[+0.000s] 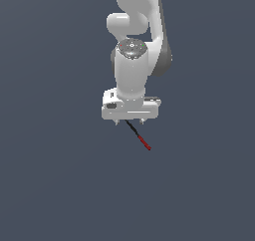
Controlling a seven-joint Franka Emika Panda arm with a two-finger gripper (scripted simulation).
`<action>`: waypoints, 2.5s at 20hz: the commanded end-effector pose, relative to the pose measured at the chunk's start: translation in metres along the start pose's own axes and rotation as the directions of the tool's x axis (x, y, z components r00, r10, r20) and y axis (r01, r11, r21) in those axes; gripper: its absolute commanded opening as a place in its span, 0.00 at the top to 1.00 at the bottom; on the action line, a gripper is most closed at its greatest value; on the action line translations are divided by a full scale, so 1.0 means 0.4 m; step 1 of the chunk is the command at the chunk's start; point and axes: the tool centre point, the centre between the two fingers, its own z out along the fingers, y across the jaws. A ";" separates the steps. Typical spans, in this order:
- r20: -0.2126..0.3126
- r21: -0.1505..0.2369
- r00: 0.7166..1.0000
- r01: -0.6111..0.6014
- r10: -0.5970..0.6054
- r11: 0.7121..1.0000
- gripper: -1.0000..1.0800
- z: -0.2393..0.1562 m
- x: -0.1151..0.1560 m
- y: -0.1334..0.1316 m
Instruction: Pick up the object and move it to a goal position.
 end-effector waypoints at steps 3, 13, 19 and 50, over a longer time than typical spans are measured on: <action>0.001 -0.002 1.000 0.001 -0.001 1.000 0.04 0.002 -0.001 0.005; 0.008 -0.022 1.000 0.004 -0.003 1.000 0.04 0.019 -0.012 0.069; 0.011 -0.022 0.999 0.039 -0.038 0.999 0.04 0.039 -0.017 0.057; 0.027 0.025 0.852 0.522 -0.522 0.853 0.04 0.312 -0.128 -0.111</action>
